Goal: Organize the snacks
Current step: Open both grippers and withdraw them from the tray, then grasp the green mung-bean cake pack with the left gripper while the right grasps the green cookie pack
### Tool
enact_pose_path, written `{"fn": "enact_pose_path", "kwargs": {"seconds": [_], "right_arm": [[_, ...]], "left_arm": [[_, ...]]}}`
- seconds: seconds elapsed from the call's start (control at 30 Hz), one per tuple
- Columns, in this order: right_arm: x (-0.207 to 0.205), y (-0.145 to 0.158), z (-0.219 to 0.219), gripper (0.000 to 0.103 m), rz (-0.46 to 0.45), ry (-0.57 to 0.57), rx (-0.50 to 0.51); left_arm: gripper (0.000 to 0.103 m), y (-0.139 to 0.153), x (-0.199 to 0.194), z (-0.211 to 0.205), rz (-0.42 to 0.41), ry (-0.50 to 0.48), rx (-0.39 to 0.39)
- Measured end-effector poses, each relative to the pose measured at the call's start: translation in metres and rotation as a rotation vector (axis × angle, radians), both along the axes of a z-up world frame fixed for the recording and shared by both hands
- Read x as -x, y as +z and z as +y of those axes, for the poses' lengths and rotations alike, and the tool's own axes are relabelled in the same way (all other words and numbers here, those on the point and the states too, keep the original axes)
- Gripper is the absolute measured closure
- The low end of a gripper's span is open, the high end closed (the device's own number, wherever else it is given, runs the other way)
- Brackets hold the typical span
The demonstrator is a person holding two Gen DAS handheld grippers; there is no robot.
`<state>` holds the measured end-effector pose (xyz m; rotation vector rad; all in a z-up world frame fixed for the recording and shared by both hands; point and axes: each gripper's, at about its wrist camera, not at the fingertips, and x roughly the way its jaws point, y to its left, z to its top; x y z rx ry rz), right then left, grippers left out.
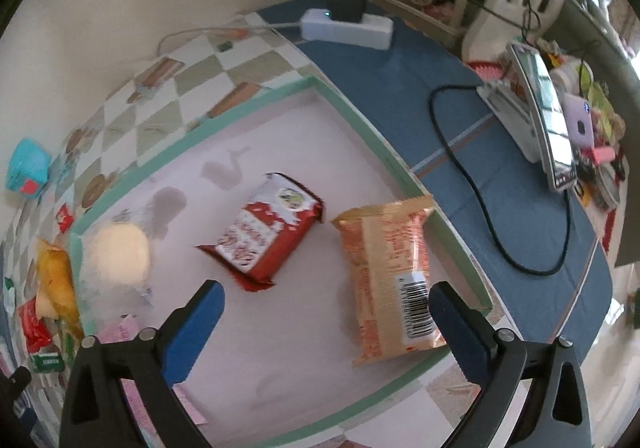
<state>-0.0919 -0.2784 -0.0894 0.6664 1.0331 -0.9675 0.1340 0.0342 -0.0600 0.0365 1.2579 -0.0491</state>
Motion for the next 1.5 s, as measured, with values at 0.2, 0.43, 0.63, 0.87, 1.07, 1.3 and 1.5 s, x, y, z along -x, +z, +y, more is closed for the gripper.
{"fn": "enact_pose_path", "kwargs": {"seconds": [0.2, 0.43, 0.63, 0.87, 1.07, 1.3, 1.5], "right_arm": [[-0.028, 0.013, 0.025, 0.000, -0.012, 0.130, 0.038], [-0.061, 0.016, 0.064, 0.000, -0.018, 0.266, 0.036], [-0.083, 0.022, 0.085, 0.000, -0.073, 0.338, 0.016], [-0.114, 0.023, 0.112, 0.000, -0.096, 0.421, -0.002], [-0.141, 0.018, 0.129, 0.000, -0.091, 0.476, -0.008], [-0.171, 0.006, 0.153, 0.000, -0.065, 0.566, -0.012], [-0.185, -0.001, 0.163, 0.001, -0.071, 0.616, -0.017]], "left_arm": [[0.012, -0.003, -0.017, 0.039, 0.000, 0.096, -0.006], [0.012, -0.004, -0.025, 0.053, -0.023, 0.111, -0.059], [0.012, -0.008, -0.032, 0.066, 0.001, 0.137, -0.031], [0.012, -0.011, -0.039, 0.075, 0.014, 0.157, -0.002], [0.012, -0.018, -0.044, 0.074, 0.041, 0.157, 0.028], [0.012, -0.025, -0.050, 0.059, 0.059, 0.124, 0.028], [0.012, -0.030, -0.054, 0.054, 0.066, 0.125, 0.033]]}}
